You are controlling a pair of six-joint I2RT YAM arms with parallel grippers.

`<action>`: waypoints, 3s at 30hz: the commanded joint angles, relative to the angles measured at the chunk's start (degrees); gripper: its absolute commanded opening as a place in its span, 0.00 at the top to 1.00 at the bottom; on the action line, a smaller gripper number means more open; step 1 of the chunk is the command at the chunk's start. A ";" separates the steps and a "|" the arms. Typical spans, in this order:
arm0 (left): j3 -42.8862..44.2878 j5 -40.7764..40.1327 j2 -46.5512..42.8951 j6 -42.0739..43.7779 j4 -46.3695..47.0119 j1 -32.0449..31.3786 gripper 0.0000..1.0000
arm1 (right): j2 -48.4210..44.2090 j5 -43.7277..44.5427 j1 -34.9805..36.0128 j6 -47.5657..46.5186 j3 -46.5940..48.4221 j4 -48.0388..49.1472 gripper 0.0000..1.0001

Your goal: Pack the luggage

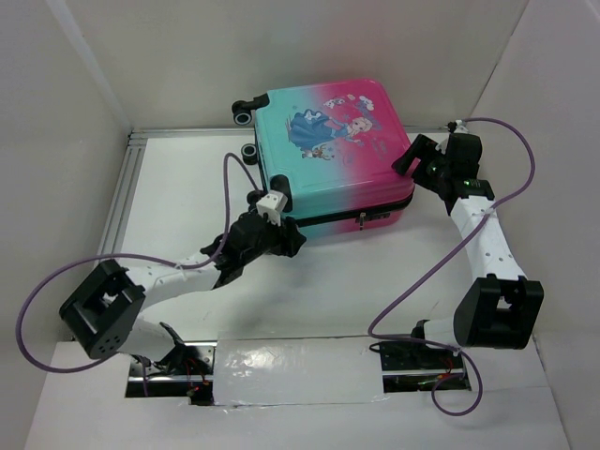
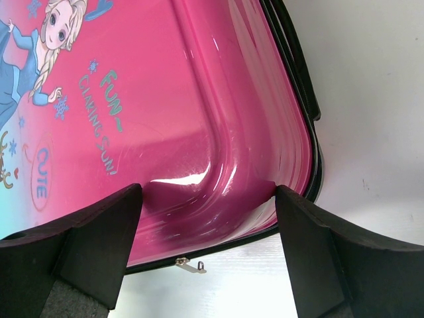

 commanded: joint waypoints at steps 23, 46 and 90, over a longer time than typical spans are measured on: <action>5.73 -3.97 10.58 -3.23 10.53 -1.01 0.49 | 1.06 -1.05 0.11 -0.30 -0.77 -0.07 0.13; 3.53 -7.39 6.98 -3.23 14.22 -1.53 1.00 | 1.06 -1.58 0.11 -0.30 -1.30 -0.07 0.13; 11.82 5.18 9.82 4.69 7.19 -5.41 1.00 | -3.32 1.41 -0.94 -0.30 1.15 -3.58 0.11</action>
